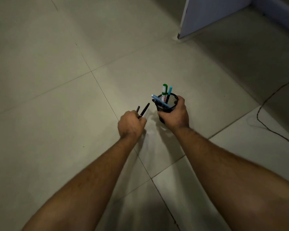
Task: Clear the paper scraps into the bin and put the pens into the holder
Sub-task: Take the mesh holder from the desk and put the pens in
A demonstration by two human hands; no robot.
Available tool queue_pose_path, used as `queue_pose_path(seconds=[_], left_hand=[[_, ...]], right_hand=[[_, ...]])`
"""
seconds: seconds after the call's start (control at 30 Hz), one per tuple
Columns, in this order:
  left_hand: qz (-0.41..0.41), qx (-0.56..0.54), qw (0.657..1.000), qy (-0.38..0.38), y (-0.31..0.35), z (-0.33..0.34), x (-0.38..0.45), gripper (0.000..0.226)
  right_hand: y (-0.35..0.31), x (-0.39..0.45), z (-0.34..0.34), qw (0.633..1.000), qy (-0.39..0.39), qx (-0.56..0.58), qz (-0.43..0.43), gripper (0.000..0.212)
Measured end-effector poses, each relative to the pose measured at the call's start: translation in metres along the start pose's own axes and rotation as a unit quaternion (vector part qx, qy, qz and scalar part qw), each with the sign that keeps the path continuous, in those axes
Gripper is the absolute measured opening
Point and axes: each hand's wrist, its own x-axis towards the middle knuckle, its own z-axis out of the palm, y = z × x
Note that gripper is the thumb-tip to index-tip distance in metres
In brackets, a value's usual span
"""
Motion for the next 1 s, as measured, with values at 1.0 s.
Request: queue_pose_path(seconds=[1.0], left_hand=[[-0.092, 0.044, 0.990, -0.096, -0.042, 0.017, 0.006, 0.031]], right_hand=[[-0.013, -0.011, 0.028, 0.999, -0.022, -0.021, -0.013, 0.087]])
